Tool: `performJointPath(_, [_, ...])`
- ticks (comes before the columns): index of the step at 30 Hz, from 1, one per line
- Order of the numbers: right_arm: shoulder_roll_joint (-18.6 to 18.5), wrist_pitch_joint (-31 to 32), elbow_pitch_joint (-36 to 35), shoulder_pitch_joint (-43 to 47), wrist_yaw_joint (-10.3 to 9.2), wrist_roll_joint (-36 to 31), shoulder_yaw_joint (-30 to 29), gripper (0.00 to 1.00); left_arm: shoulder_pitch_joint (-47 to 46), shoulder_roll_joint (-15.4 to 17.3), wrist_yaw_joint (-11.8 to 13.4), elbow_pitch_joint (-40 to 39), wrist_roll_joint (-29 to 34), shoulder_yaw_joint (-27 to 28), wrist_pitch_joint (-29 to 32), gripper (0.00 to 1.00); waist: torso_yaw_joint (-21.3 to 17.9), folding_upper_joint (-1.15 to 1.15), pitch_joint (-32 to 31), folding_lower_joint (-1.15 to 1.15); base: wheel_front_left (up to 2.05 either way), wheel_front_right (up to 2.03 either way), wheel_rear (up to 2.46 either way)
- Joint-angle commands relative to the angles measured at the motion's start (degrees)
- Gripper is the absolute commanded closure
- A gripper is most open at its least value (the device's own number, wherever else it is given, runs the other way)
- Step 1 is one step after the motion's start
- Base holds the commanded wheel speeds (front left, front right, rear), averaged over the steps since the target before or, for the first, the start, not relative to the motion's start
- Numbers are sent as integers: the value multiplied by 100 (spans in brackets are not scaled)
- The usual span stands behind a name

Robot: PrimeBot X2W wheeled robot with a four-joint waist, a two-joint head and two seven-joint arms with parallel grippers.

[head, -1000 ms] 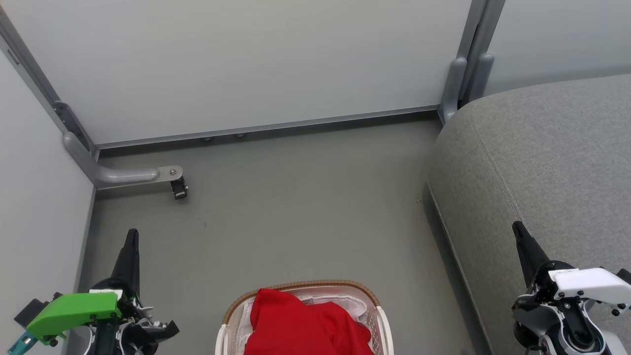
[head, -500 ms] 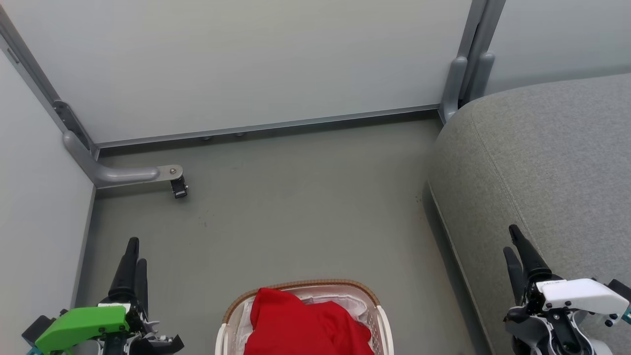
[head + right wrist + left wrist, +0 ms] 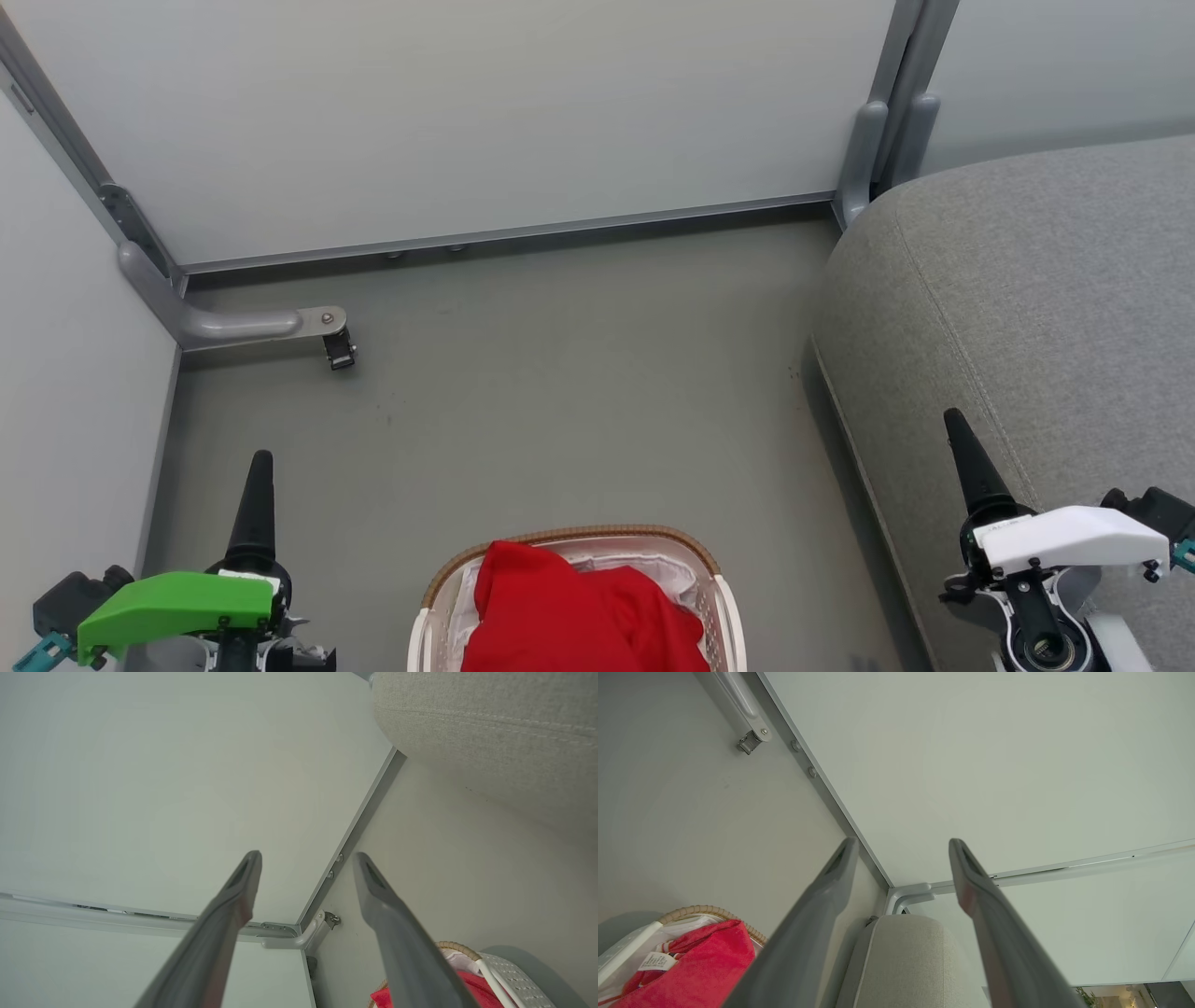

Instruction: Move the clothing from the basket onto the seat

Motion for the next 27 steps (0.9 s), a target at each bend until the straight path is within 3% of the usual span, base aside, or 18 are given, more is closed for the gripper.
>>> performJointPath(1, [-46, -67, -104, -164, 2, -298, 47, 0, -189, 100, 0, -55, 317, -32, -60, 0, 1, 0, 4, 0, 0, 0, 0])
performJointPath(16, [-16, -394, 84, -266, 2, -2134, 325, 0, -190, 132, -1, 17, 2100, -86, -385, 0, 2, 0, 33, 0, 0, 0, 0])
performJointPath(27, [-11, -593, 253, -327, 2, -3228, 444, 0, -81, 219, -1, 46, 3018, -231, -589, 0, -17, 0, 62, 0, 0, 0, 0])
